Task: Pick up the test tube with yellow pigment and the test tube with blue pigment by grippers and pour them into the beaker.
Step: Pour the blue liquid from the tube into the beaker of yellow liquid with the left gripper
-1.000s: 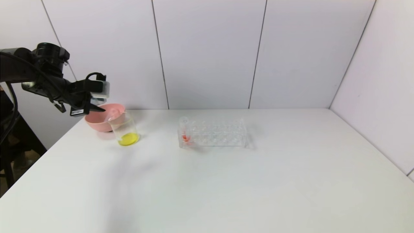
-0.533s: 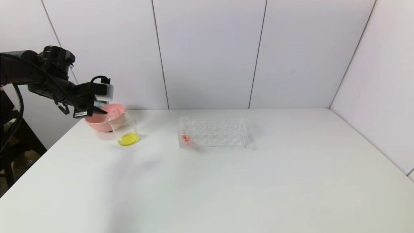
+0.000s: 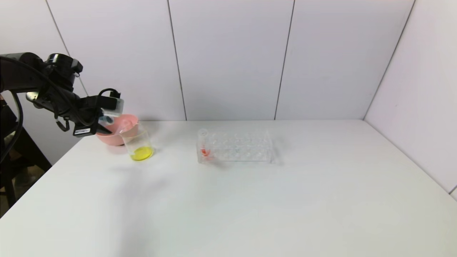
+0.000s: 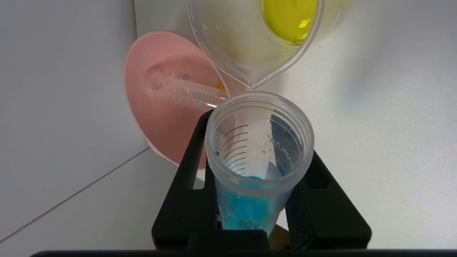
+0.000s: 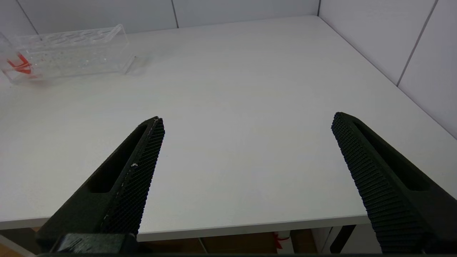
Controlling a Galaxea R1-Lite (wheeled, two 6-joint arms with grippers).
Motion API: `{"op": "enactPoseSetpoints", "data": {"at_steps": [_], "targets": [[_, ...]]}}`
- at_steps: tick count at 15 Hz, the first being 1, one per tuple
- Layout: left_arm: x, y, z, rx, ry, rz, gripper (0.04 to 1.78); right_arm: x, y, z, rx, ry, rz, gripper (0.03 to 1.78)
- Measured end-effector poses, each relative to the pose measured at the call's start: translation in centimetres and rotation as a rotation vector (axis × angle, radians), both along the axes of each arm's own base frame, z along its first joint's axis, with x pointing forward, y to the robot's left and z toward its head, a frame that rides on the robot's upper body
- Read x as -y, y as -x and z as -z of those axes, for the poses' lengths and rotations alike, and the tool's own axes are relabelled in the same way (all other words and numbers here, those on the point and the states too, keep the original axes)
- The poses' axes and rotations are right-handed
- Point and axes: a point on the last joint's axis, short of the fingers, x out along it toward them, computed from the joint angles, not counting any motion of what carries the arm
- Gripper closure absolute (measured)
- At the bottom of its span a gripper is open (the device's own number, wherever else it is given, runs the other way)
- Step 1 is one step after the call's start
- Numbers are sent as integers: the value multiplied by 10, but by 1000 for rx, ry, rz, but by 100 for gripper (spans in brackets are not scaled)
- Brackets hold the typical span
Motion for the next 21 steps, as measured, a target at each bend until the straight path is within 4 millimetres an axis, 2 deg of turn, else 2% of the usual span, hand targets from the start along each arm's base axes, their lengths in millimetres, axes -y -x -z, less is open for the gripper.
{"op": "enactPoseSetpoints", "data": {"at_steps": [21], "targets": [[1,3,5,-73,-53,-85,129,0,0,0,0,0,0,10]]}}
